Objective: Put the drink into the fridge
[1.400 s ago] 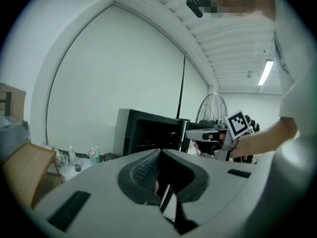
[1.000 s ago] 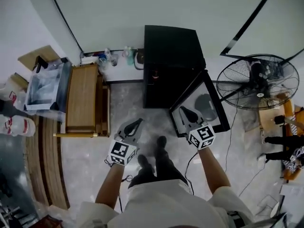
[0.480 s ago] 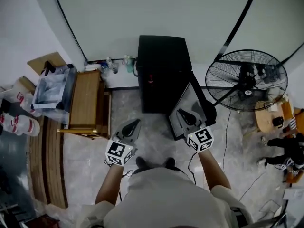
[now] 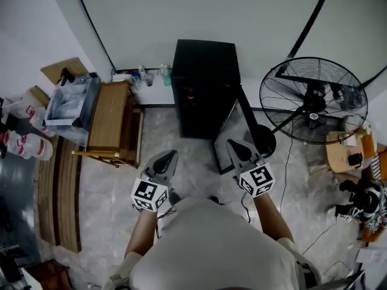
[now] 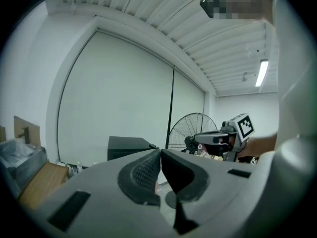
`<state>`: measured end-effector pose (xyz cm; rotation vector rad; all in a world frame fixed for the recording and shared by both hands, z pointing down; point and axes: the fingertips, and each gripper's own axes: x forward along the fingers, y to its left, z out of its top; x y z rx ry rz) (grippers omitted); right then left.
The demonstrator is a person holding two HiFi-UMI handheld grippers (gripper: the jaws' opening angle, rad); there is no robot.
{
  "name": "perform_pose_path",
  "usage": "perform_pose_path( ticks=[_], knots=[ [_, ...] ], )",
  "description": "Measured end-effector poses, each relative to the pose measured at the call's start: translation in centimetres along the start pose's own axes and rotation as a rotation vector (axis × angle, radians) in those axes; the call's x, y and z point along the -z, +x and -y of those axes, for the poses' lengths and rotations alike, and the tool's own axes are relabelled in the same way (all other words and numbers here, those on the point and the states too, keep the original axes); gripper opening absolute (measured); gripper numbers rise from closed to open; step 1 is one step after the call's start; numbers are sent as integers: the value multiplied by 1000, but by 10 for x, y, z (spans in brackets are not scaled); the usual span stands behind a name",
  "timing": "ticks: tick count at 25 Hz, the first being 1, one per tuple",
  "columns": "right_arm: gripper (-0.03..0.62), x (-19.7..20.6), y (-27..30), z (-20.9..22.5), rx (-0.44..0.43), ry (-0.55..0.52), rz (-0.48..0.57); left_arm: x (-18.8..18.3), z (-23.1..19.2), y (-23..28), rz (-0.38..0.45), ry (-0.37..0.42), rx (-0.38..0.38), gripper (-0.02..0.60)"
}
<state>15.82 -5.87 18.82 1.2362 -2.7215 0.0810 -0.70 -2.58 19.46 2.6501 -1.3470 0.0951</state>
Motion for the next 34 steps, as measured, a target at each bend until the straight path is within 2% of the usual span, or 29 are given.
perform_pose_path(
  ticks=[14, 34],
  knots=[
    [-3, 2, -15, 21, 26, 27, 29, 2, 4, 9, 9, -10, -37, 9],
    [-3, 9, 2, 20, 35, 46, 13, 5, -16, 13, -3, -15, -30, 9]
  ],
)
